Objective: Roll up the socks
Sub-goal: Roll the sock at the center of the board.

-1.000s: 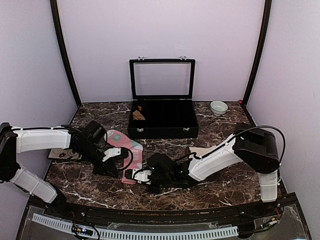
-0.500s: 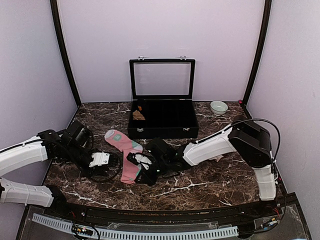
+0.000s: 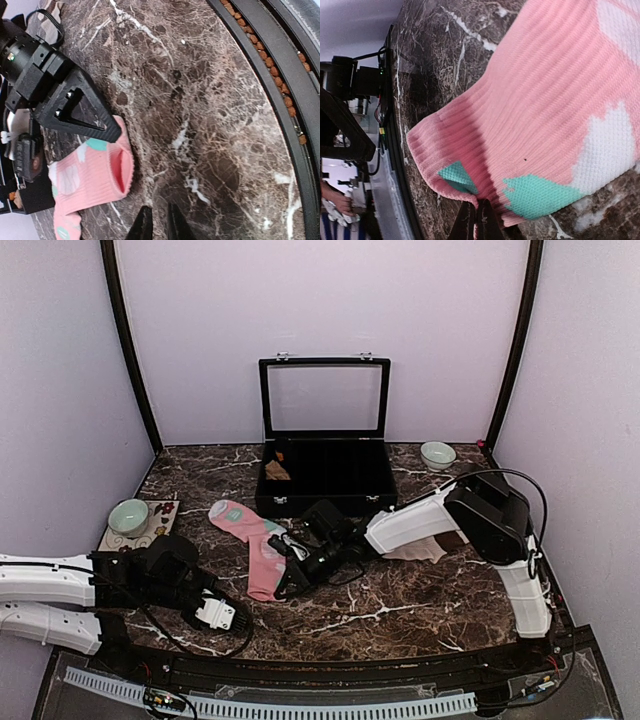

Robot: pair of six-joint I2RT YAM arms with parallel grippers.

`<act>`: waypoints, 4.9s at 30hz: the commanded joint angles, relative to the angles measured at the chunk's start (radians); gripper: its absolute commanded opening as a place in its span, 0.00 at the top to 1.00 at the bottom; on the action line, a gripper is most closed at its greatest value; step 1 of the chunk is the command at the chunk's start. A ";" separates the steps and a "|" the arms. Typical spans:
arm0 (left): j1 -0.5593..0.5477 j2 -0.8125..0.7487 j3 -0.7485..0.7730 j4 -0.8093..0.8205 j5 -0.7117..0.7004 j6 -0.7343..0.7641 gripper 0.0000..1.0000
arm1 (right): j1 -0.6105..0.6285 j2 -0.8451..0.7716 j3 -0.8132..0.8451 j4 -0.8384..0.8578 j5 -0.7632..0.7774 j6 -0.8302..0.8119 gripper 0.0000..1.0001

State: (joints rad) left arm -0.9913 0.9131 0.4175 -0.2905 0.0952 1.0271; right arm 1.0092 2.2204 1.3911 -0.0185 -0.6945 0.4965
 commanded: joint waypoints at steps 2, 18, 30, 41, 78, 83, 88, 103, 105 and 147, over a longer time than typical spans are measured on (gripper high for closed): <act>-0.004 0.006 -0.088 0.307 -0.059 0.123 0.86 | -0.025 0.047 -0.070 0.045 -0.138 0.155 1.00; -0.004 0.229 -0.031 0.362 -0.106 0.006 0.83 | -0.027 0.047 0.006 -0.062 -0.113 0.103 1.00; -0.004 0.308 0.021 0.376 -0.211 -0.027 0.80 | -0.026 0.041 0.007 -0.094 -0.097 0.072 1.00; -0.004 0.181 0.019 0.233 -0.114 -0.058 0.73 | -0.026 0.041 0.021 -0.092 -0.088 0.070 1.00; 0.013 0.379 0.122 0.193 -0.134 -0.101 0.66 | -0.026 0.014 -0.038 -0.002 -0.088 0.100 1.00; 0.011 0.407 0.142 0.196 -0.097 -0.085 0.68 | -0.026 0.018 -0.038 0.011 -0.088 0.108 1.00; 0.011 0.436 0.123 0.254 -0.139 -0.040 0.69 | -0.026 0.014 -0.043 0.011 -0.085 0.103 1.00; 0.013 0.411 0.124 0.161 -0.205 -0.189 1.00 | -0.026 -0.033 -0.089 0.019 -0.055 0.065 0.98; 0.013 0.392 0.118 0.129 -0.199 -0.235 1.00 | -0.026 -0.045 -0.098 0.024 -0.053 0.059 0.97; 0.160 0.313 0.096 -0.198 0.115 -0.373 1.00 | -0.177 -0.473 -0.269 0.274 0.623 -0.051 0.00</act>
State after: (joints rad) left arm -0.8349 1.2552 0.5392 -0.3992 0.1776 0.6102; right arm 0.8051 1.6325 1.0336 0.4225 -0.1570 0.5346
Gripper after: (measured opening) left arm 0.037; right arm 0.996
